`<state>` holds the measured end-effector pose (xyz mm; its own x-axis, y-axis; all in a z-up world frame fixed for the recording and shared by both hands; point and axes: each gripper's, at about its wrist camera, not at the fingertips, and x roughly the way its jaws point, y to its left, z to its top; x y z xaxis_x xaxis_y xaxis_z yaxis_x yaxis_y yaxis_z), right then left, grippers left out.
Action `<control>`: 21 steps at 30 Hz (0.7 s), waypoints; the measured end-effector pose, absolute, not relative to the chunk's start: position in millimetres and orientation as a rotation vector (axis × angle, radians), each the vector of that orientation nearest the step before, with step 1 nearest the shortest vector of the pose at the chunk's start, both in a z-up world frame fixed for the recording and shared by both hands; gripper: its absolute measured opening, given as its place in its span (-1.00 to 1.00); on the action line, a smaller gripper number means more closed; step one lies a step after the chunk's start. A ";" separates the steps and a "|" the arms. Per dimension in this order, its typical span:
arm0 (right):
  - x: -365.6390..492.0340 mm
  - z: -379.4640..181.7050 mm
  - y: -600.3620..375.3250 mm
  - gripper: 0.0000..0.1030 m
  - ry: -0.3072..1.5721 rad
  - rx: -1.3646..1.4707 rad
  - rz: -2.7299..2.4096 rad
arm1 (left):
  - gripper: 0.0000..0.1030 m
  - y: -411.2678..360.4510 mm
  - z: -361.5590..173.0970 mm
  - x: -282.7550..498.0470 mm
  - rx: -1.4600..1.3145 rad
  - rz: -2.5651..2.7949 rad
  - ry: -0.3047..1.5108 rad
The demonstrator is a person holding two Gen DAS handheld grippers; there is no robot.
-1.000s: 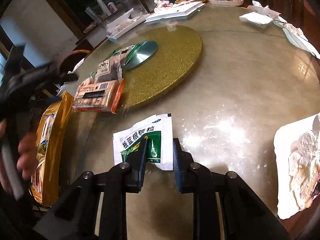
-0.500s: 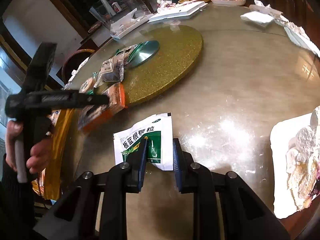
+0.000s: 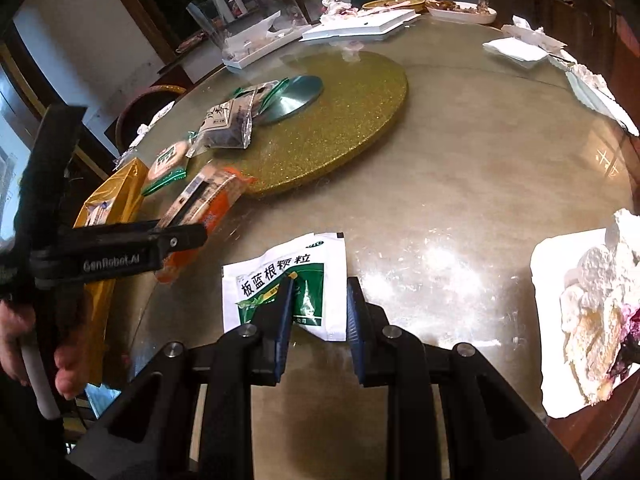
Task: Organize snacks
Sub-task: 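Grasp a long cracker pack with the left gripper while the right grasps a white-green sachet, then carry both packets over the white tray and open both grippers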
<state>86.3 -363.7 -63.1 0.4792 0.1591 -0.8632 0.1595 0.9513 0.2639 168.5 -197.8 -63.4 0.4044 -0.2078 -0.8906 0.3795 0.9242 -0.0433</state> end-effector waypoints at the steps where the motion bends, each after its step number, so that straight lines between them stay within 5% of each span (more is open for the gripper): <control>1: 86.7 -63.5 -362.5 -0.44 1.084 0.330 0.025 | 0.16 -193.7 -64.2 160.3 0.171 -0.357 1.080; 6: 95.8 -64.2 -356.1 0.05 1.117 0.379 0.105 | 0.13 -172.6 -65.7 115.2 0.103 -0.258 1.056; 8: 100.0 -64.6 -341.3 -0.01 1.123 0.283 0.078 | 0.13 -167.9 -66.6 105.1 0.093 -0.225 1.032; 14: 91.6 -62.8 -319.3 -0.68 1.105 0.201 0.078 | 0.09 -150.5 -70.0 84.0 0.051 -0.225 0.964; 21: 71.3 -36.2 -316.7 -0.74 0.994 0.254 0.120 | 0.06 -139.2 -54.0 79.2 -0.089 -0.283 0.916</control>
